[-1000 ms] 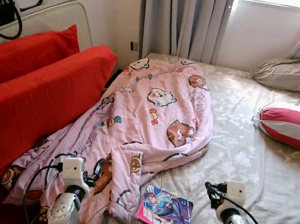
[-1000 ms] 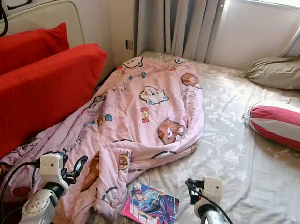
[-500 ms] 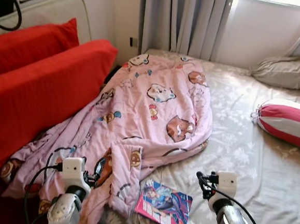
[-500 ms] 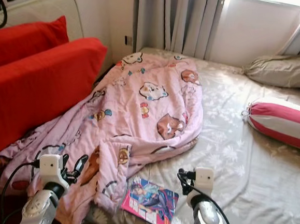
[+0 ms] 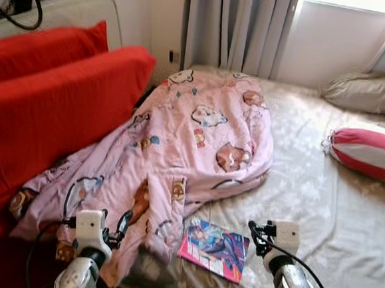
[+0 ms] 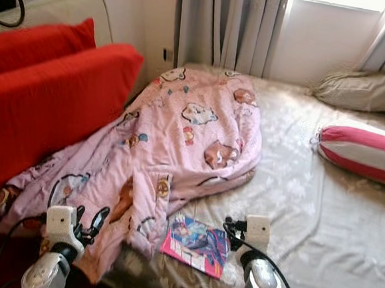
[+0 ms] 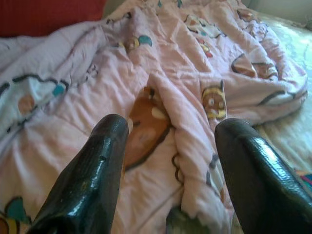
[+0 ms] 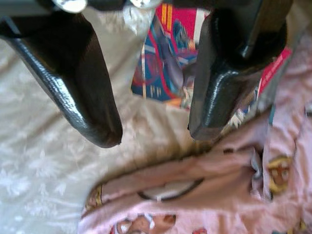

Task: Clean up the room

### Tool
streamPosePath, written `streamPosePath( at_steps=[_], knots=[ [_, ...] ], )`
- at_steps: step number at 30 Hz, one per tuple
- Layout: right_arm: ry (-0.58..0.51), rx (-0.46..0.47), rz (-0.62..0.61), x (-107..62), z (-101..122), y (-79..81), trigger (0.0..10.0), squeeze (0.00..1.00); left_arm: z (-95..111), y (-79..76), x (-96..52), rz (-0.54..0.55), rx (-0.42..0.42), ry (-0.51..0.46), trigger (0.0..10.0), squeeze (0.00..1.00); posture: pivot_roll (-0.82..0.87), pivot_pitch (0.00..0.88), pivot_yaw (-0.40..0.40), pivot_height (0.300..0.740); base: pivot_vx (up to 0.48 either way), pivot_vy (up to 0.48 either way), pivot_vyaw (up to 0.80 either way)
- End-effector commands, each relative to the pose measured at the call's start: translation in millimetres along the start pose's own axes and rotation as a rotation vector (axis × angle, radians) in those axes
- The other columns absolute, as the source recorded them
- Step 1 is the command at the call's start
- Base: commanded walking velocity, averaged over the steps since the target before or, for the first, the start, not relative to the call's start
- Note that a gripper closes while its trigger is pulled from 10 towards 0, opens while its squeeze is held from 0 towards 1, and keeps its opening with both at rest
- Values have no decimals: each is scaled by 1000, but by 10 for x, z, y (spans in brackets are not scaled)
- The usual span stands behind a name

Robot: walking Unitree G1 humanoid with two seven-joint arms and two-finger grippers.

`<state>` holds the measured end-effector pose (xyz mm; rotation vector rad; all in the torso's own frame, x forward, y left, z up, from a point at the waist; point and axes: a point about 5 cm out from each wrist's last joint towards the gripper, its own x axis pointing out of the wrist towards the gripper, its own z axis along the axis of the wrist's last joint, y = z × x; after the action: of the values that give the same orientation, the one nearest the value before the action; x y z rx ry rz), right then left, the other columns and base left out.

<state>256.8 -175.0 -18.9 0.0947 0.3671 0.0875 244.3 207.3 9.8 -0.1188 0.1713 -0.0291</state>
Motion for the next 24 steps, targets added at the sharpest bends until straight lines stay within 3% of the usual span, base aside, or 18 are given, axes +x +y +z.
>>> streamPosePath(
  at_steps=[1, 24],
  knots=[
    [-10, -13, 9, 6, 27, 8, 10000, 0, -24, -11, -13, -12, -9, 14, 10000, 0, 134, 6, -52, 651, 0, 0, 0],
    [23, -27, 82, -43, -79, 149, 10000, 0, -129, -18, -124, -48, -28, 57, 10000, 0, 131, 13, -52, 651, 0, 0, 0]
  ],
)
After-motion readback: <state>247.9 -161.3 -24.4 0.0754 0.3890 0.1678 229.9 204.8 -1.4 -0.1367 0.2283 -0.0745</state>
